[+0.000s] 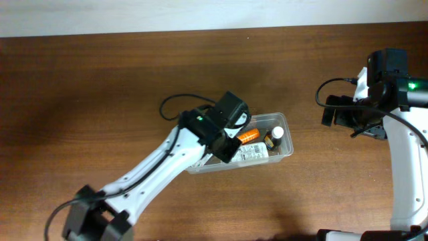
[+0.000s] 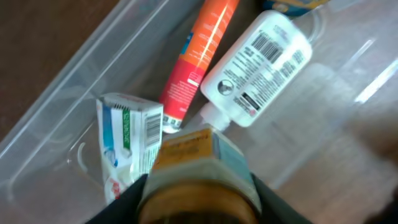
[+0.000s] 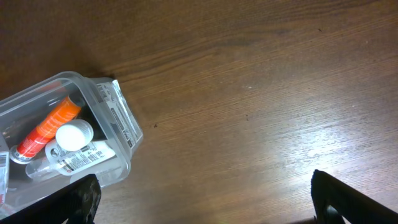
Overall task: Pack container
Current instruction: 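Place the Tiger Balm jar into the container and withdraw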
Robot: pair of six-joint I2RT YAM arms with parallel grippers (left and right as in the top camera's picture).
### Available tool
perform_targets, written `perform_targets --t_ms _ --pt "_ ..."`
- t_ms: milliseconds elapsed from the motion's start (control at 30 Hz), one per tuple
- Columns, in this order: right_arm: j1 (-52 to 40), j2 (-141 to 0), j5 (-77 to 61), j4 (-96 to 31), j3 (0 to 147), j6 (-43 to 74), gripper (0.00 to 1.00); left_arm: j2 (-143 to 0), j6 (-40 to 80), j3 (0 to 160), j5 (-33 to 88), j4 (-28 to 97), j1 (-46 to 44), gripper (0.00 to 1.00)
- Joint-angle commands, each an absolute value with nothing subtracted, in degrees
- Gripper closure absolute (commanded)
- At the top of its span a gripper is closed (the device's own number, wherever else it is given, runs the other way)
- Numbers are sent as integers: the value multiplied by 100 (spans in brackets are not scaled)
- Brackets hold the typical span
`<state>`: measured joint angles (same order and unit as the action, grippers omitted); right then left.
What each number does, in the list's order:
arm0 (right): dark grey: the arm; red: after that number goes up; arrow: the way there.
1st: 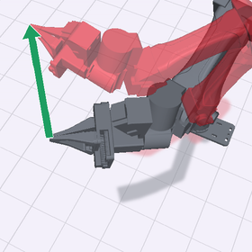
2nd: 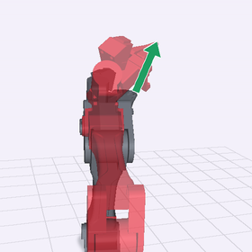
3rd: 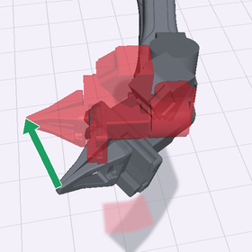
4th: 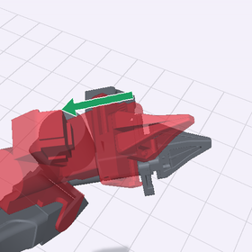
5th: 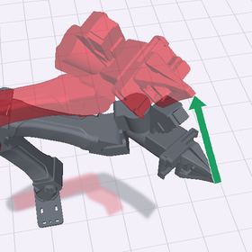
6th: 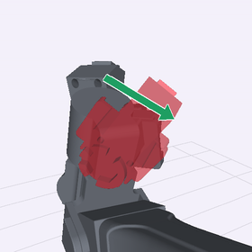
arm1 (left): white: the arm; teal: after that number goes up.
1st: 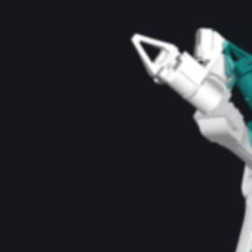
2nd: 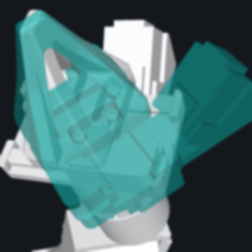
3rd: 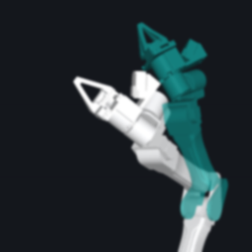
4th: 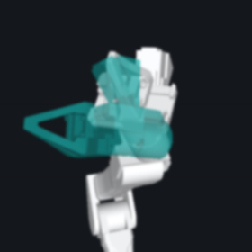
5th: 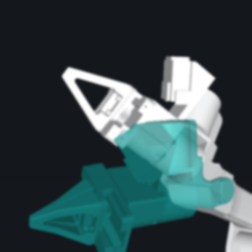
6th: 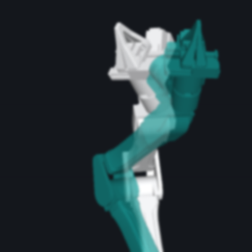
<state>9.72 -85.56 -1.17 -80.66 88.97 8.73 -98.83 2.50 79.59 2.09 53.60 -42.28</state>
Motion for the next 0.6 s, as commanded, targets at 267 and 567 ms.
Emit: perform_targets --t_ms 267,567 --pt "1015 -8552 -130 -8077 8866 834 0 -10182 176 8204 -327 5439 -4049 20" --pt "945 -8549 -541 -7841 8866 497 0 -8831 471 8521 -742 5778 -2536 1"
